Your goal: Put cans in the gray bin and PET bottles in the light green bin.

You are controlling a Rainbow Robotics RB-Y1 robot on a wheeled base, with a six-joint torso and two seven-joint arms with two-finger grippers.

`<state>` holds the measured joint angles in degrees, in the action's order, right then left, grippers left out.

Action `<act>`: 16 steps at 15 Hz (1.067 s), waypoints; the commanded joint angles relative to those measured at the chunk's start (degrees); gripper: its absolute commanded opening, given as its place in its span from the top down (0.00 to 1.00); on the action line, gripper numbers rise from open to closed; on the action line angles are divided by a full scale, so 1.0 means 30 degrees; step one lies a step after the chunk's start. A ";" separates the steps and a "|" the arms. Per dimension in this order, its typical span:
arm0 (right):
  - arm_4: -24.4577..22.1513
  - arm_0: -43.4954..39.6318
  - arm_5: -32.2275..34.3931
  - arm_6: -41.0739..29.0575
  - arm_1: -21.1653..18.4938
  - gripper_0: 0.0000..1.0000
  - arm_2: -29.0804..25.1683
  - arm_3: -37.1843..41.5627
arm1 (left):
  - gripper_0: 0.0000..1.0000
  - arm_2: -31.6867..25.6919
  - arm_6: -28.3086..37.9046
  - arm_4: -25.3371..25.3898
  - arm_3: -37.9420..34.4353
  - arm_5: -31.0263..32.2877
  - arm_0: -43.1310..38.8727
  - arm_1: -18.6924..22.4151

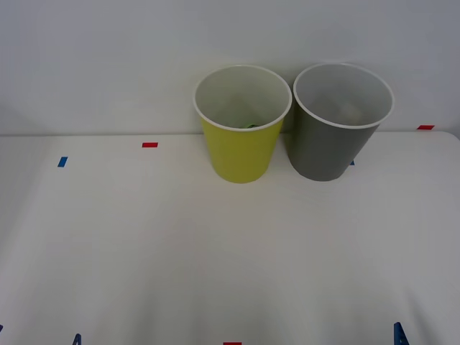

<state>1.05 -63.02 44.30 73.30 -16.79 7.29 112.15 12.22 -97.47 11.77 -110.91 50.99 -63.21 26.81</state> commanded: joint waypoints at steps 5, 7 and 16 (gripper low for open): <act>0.0000 0.0000 0.0000 0.0000 0.0000 0.00 0.0000 0.0000 | 0.00 -0.0002 0.0000 0.0003 -0.0001 -0.0005 0.0004 0.0000; 0.0000 0.0000 0.0000 0.0000 0.0000 0.00 0.0000 0.0000 | 0.00 -0.0002 0.0000 0.0003 -0.0001 -0.0005 0.0004 0.0000; 0.0000 0.0000 0.0000 0.0000 0.0000 0.00 0.0000 0.0000 | 0.00 -0.0002 0.0000 0.0003 -0.0001 -0.0005 0.0004 0.0000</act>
<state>1.05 -63.02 44.30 73.30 -16.79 7.29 112.15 12.22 -97.47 11.77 -110.91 50.99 -63.20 26.81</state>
